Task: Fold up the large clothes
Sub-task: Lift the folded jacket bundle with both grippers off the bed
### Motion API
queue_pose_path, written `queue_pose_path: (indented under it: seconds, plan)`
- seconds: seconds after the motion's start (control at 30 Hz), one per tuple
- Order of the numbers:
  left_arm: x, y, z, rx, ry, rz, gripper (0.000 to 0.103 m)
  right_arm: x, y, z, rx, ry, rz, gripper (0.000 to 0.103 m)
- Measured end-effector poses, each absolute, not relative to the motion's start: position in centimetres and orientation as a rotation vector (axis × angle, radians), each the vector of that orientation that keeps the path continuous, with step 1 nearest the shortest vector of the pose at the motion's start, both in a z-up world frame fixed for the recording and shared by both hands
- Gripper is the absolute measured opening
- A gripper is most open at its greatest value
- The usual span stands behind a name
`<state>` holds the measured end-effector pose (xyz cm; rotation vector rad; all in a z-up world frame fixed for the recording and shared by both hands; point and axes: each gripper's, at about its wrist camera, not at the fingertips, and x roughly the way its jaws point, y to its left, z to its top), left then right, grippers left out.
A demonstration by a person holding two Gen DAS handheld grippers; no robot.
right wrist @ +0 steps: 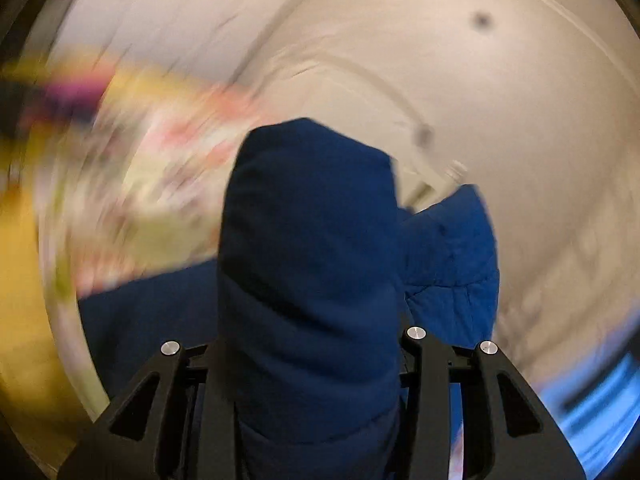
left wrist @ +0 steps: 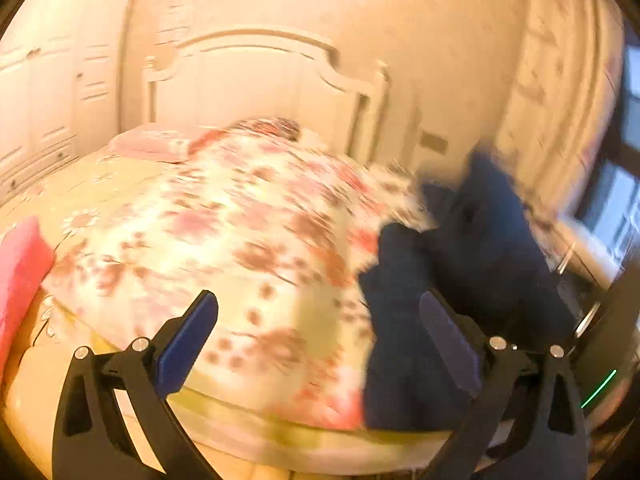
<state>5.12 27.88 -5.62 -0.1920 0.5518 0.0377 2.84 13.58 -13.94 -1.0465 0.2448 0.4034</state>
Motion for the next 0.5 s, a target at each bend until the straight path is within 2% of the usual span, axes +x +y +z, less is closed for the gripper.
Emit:
queue_pose_path:
  seconds: [0.07, 0.1, 0.23, 0.33, 0.5]
  plan:
    - [5.0, 28.3, -5.0, -0.179, 0.542, 0.042, 0.1, 1.0, 15.4, -19.1, -1.288, 0.11, 0.315, 0.044]
    - [5.1, 28.1, -4.7, -0.163, 0.543, 0.021, 0.1, 0.7, 15.6, -19.8, -1.312, 0.098, 0.307, 0.045]
    - [9.4, 24.4, -2.1, -0.07, 0.562, -0.137, 0.1, 1.4, 15.5, -19.4, -1.289, 0.147, 0.325, 0.048]
    - [14.0, 17.7, -0.4, 0.072, 0.62, -0.304, 0.1, 1.3, 15.7, -19.7, -1.312, 0.133, 0.298, 0.049]
    - [22.4, 7.4, -3.3, 0.469, 0.722, -0.29, 0.1, 0.9, 15.3, -20.0, -1.318, 0.103, 0.27, 0.053]
